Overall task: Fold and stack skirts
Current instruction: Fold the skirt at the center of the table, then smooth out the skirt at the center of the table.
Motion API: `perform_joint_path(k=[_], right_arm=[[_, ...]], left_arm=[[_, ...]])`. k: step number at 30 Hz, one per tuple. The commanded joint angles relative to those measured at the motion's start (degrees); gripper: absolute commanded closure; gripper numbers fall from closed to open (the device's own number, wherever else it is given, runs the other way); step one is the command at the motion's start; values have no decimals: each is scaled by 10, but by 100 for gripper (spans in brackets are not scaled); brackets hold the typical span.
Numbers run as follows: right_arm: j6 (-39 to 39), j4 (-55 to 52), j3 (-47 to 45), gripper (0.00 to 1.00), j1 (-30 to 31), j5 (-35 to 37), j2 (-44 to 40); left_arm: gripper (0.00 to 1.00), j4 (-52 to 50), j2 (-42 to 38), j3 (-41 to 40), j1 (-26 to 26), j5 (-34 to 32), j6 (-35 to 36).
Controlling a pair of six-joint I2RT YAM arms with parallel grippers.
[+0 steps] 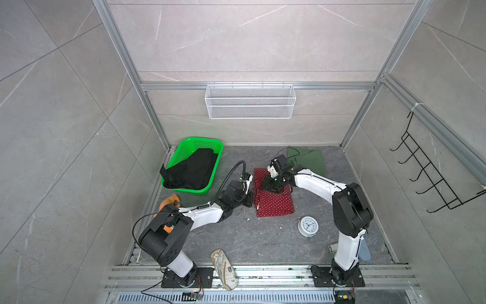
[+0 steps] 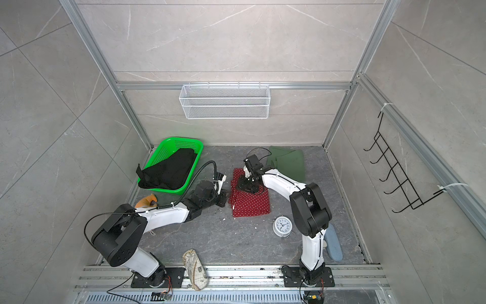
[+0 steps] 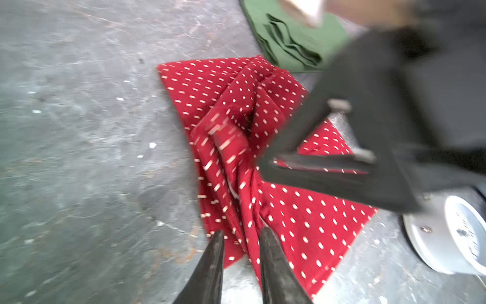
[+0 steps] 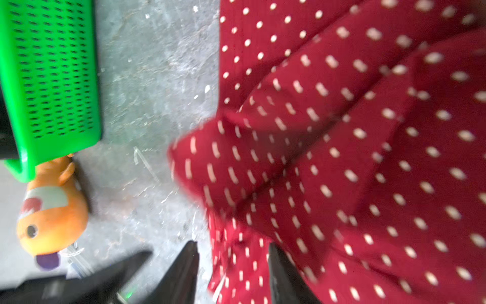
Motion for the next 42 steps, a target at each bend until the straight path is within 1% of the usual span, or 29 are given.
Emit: perform_joint_path(k=[1,3,6,10,13,15,16,17,24,30,34,37,40,42], right_arm=[[-5,16,-39,45,3,-12,-61],[0,29,-74,42,3,-10,-86],[6,40,-120,42,3,6,-115],[8,58,-165,42,2,13,-126],[7,66,-184,47,2,18,-118],[6,68,-193,52,2,25,-111],[6,70,-198,56,2,31,-108],[7,72,-203,57,2,34,-106],[-6,70,-217,59,2,65,-82],[3,103,-248,59,2,68,-85],[7,127,-273,59,2,71,-104],[5,129,-280,59,2,74,-106],[3,127,-284,59,2,78,-104],[3,127,-287,59,2,80,-103]], left_arm=[[72,-3,-18,12,14,-6,7],[72,-9,-12,27,17,-1,13],[72,-23,3,63,19,9,24],[72,-36,32,116,19,47,31],[72,-36,51,149,19,89,31],[73,-40,61,167,17,119,31],[73,-44,64,174,14,132,31],[73,-47,66,177,12,143,34],[75,-84,69,183,-7,194,54],[76,-121,92,211,-31,239,71],[80,-140,122,226,-37,236,68],[83,-152,149,242,-35,208,58],[87,-140,174,253,-24,180,35],[88,-123,187,257,-9,173,22]])
